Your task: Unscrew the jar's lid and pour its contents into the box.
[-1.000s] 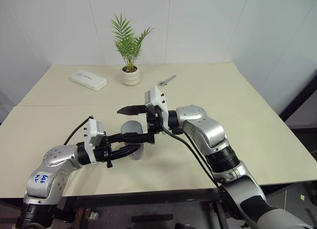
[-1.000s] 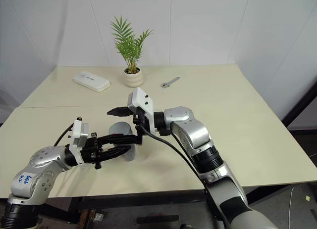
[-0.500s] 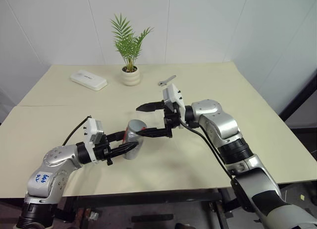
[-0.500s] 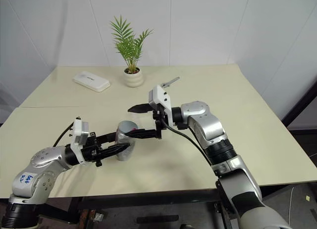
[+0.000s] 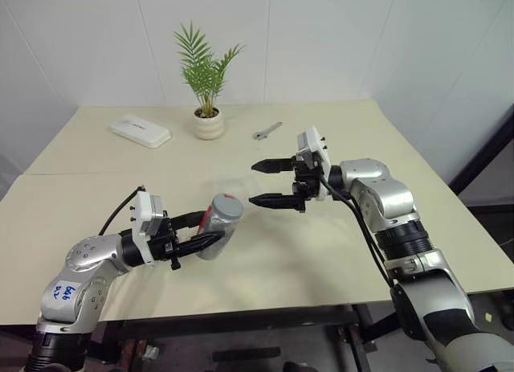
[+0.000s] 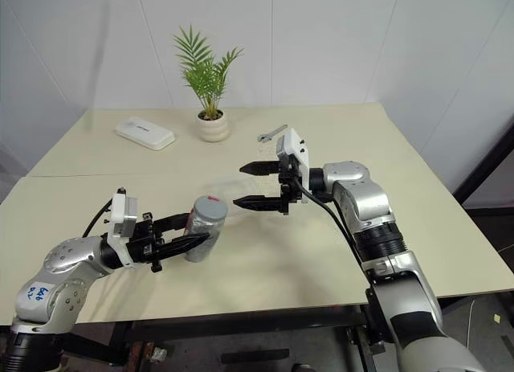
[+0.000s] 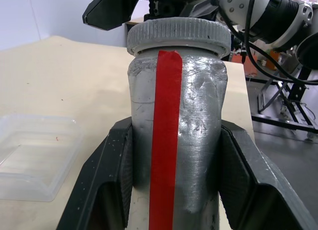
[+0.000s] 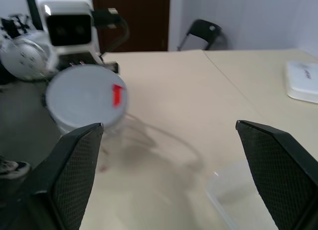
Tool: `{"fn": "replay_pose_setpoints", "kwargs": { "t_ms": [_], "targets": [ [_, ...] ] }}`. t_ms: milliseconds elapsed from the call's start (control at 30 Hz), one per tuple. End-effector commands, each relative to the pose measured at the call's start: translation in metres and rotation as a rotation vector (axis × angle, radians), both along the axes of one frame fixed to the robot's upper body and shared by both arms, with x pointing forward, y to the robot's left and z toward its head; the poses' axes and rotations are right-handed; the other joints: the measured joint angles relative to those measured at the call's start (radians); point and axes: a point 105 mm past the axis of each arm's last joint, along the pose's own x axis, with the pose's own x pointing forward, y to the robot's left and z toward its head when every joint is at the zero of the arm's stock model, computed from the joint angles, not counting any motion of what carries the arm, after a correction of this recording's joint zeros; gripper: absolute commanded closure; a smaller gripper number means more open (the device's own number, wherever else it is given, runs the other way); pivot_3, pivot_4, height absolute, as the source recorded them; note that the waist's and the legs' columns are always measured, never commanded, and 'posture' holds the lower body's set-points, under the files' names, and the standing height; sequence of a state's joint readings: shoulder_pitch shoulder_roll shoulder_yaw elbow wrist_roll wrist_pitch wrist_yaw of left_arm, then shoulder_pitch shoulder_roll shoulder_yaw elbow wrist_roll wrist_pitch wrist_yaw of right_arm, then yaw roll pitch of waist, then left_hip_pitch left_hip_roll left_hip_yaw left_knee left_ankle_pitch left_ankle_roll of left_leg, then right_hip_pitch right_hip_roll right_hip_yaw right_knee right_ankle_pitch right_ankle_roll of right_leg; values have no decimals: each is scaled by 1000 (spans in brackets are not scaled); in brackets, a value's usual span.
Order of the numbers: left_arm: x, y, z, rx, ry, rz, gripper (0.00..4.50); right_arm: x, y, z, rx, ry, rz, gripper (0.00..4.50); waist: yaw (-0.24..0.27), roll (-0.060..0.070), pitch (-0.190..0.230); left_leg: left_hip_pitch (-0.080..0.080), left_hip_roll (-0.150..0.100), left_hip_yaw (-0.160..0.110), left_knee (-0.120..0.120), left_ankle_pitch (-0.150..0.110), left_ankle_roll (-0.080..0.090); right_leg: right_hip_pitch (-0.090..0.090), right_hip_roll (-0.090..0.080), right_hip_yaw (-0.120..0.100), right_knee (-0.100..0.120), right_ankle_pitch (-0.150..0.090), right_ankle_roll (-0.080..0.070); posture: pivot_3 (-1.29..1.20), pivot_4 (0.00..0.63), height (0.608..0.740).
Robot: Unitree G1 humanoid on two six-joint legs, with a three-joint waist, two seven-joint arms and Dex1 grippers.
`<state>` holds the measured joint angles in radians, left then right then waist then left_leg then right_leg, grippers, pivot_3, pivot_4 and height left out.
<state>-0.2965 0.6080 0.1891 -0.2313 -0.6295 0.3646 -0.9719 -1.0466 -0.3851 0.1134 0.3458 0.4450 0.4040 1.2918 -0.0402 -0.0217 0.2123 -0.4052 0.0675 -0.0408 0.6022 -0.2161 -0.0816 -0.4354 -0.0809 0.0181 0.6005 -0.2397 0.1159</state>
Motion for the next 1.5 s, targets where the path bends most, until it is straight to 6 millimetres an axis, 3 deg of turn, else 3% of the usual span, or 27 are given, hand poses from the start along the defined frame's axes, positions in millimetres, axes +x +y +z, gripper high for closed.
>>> {"fn": "replay_pose_setpoints", "kwargs": {
  "t_ms": [33,267,600,1000,1500],
  "targets": [
    [-4,-1,17,-79,-70,10,2615,-18,1,29,101,2,78,13,3,0,0,0,0,0,1,0,0,0,0,0,0,0,0,0,150,740],
    [1,0,27,-238,-90,60,2615,-38,32,35,139,-3,123,13,6,0,0,0,0,0,3,0,0,0,0,1,3,0,0,0,150,740],
    [-6,-17,21,-279,-98,9,2615,-23,66,33,119,-103,29,13,8,0,0,0,0,1,9,0,0,3,1,3,0,-1,-4,0,150,740],
    [-9,-17,15,-337,-102,12,2615,-22,61,36,137,-87,54,13,9,0,0,0,0,1,9,0,0,3,1,3,0,-1,-3,0,150,740],
    [-8,-16,16,-360,-124,16,2615,-12,29,29,117,-24,23,13,9,0,0,0,0,1,9,0,0,3,1,3,-1,-2,-5,0,150,740]
  ]
}}
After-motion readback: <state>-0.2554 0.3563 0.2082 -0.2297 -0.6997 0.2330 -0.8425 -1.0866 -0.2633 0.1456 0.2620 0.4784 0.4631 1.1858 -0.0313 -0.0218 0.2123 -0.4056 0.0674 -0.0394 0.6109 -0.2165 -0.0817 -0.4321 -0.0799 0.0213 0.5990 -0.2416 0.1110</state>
